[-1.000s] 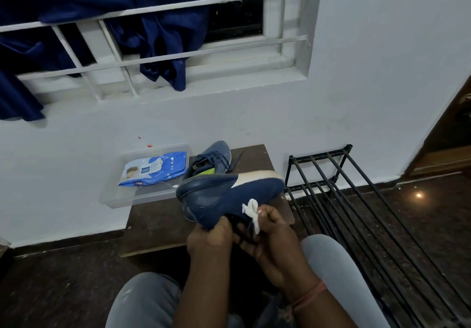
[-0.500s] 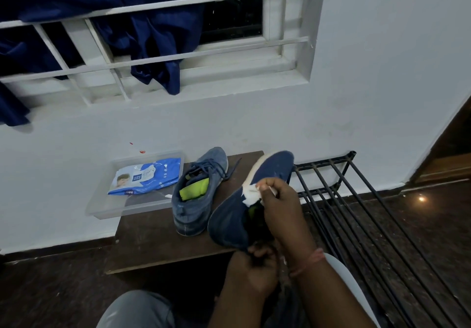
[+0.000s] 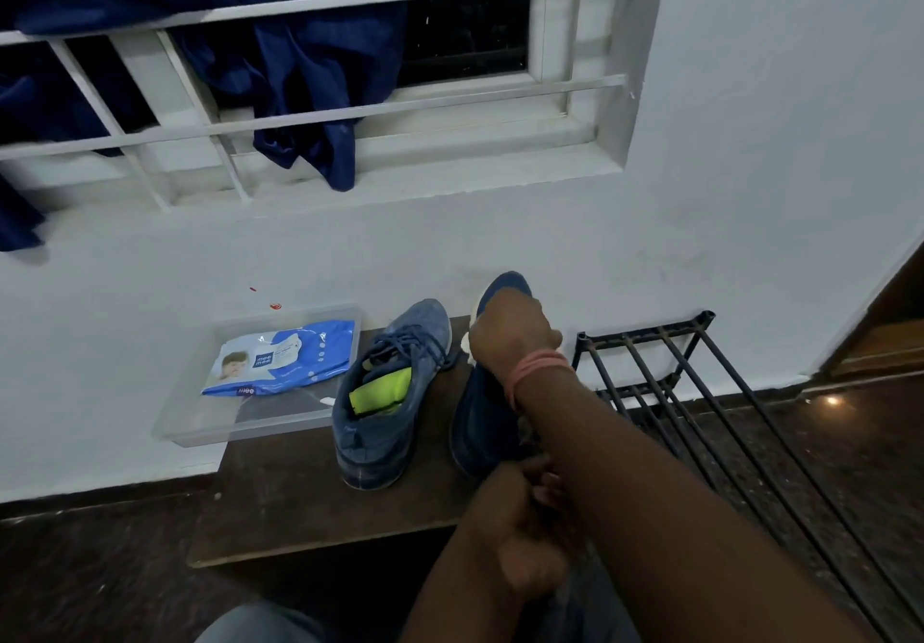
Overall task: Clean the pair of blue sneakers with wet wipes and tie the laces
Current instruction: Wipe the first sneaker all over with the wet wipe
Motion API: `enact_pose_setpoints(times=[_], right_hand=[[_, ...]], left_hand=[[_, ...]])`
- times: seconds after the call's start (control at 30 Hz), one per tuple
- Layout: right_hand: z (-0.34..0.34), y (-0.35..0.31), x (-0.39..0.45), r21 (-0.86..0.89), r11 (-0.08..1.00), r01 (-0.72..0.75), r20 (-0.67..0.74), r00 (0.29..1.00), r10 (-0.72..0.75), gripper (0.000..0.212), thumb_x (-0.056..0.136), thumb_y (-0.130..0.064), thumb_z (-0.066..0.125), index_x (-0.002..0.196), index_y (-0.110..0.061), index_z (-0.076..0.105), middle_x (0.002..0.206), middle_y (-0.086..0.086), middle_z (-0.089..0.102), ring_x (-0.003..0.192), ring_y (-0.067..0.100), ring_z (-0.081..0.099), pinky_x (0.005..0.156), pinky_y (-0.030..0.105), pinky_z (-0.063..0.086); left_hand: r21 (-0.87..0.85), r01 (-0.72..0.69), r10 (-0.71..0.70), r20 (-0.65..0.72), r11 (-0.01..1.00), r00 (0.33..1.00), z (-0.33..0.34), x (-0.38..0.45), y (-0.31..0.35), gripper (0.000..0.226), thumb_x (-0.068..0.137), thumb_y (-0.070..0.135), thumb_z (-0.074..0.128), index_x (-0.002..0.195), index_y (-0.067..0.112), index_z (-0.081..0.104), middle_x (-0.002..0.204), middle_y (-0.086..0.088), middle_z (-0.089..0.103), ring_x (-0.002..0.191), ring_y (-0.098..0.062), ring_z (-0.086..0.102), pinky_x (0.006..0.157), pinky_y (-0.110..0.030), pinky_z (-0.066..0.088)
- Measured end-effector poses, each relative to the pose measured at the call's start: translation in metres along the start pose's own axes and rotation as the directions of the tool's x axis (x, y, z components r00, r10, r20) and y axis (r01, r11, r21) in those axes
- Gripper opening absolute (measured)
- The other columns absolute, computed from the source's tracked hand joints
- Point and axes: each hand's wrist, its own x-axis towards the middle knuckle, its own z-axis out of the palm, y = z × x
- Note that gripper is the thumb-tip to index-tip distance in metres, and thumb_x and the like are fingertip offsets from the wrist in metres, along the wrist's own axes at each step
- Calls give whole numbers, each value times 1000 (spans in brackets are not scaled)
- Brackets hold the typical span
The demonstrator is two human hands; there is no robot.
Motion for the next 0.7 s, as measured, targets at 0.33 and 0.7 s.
enact_pose_setpoints(times=[0.33,0.7], right_hand=[[28,-14,11,-265,933,243,88,970,-228,32,96,-17,51,126,-6,51,130,15,57,119,34,58,105,44,43],[-3,79,-52,503,818,279,-295,945,-141,21,98,-13,54,83,-18,67,87,-7,70,81,5,63,61,15,42]], left_hand=[[218,-114,120,-12,969,993,1,-7,48,14,81,6,51,86,3,64,73,-5,53,59,-13,48,84,-12,30],[146,-117,135,-122,982,983,-16,-23,82,25,97,26,49,85,7,59,67,-5,58,52,-15,52,44,-18,42]])
